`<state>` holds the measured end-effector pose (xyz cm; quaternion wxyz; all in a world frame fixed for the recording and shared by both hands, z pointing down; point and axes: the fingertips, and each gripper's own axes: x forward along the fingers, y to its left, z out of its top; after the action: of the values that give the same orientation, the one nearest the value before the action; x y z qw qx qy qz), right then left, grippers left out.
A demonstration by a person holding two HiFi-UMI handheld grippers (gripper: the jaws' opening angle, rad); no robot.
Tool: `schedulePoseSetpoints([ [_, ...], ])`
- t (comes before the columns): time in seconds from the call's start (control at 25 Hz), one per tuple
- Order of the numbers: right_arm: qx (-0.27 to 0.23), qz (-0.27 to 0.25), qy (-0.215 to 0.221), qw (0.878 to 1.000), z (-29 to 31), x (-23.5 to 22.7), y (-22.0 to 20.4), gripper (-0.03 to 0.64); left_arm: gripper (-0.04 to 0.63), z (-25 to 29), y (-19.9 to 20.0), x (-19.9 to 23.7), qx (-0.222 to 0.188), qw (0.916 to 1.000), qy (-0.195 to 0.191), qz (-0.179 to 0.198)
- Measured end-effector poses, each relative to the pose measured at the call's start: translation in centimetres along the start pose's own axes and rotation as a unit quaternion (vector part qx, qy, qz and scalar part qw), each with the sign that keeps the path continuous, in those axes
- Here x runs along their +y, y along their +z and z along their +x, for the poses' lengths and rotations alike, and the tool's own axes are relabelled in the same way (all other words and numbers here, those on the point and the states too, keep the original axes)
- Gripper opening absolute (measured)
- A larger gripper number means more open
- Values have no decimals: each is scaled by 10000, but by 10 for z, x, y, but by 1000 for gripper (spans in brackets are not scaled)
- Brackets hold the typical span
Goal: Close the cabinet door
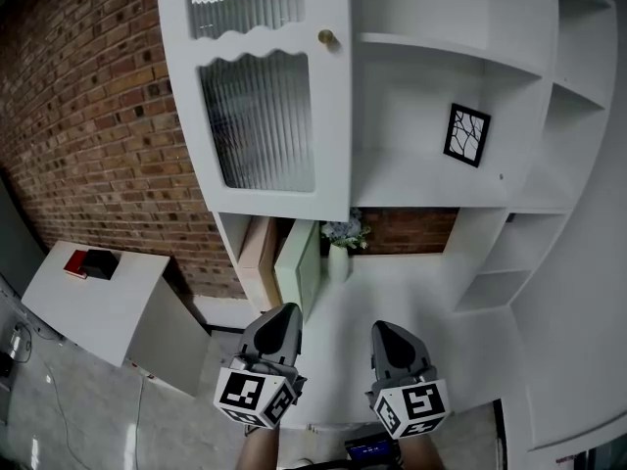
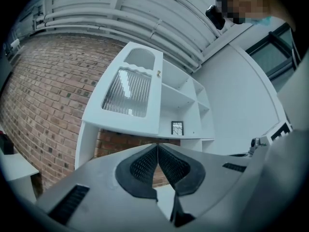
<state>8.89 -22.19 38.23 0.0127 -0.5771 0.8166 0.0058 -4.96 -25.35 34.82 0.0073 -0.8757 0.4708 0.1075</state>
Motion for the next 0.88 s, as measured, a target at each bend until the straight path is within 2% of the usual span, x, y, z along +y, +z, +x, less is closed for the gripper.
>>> schedulePoseSetpoints([
  [0.4,102,-88,-16,9999,0,4,-5,1,17,-8,-5,17,8,9997,226,-63],
  [0.88,122,-38,-28,9999,-1,-2,-6,1,17,-5,-9,17,38,9996,265,-83],
])
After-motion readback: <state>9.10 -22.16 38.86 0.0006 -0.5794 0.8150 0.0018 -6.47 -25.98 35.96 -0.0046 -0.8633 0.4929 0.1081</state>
